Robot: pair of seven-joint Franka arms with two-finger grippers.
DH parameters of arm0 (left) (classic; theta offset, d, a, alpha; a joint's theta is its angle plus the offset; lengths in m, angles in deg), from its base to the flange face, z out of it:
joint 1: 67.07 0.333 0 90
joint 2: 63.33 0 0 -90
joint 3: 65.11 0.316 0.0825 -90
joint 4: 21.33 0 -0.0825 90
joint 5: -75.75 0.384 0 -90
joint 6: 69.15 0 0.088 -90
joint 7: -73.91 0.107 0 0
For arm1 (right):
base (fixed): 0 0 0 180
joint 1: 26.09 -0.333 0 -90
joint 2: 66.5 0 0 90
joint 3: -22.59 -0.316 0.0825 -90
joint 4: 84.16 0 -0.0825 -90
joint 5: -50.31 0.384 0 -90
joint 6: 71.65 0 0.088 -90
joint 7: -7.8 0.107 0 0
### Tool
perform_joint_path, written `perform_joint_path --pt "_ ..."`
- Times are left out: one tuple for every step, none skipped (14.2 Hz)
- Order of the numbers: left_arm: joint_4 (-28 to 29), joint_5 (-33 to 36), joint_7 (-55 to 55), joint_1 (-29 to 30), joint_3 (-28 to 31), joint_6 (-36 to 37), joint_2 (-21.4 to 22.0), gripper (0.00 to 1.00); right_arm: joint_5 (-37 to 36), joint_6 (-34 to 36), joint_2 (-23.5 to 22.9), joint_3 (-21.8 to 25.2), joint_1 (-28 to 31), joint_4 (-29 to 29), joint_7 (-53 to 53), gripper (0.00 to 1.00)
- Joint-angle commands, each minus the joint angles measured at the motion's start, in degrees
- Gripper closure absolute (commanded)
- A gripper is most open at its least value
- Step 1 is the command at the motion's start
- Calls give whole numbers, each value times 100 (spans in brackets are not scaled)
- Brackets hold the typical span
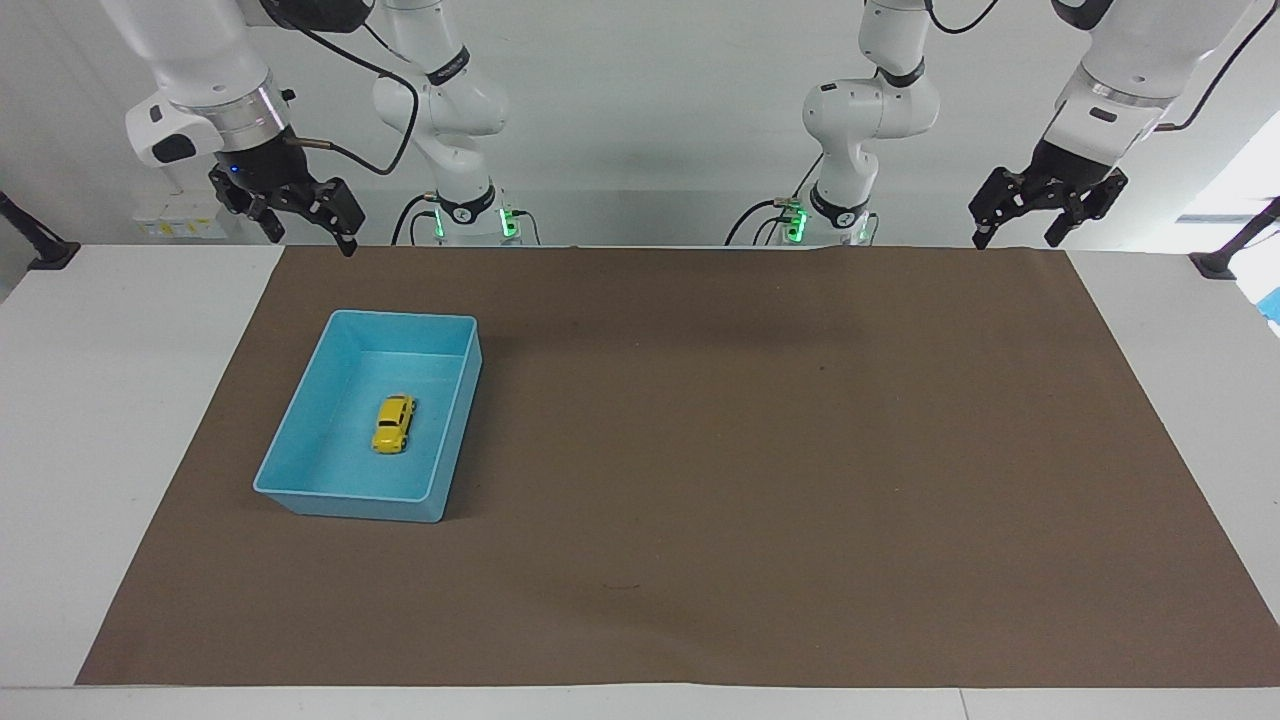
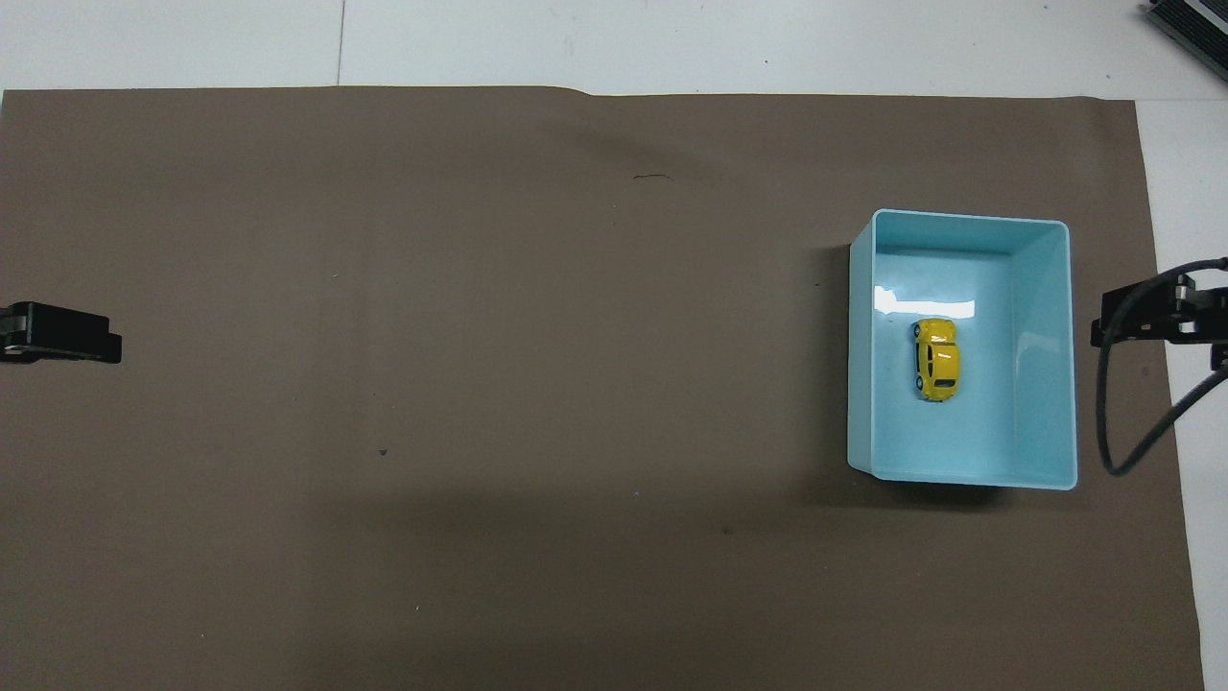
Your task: Wind up and store yellow beetle car
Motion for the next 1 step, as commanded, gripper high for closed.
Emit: perform_joint_path --pt "-29 -45 -28 27 0 85 34 0 81 75 -52 -21 40 116 -39 0"
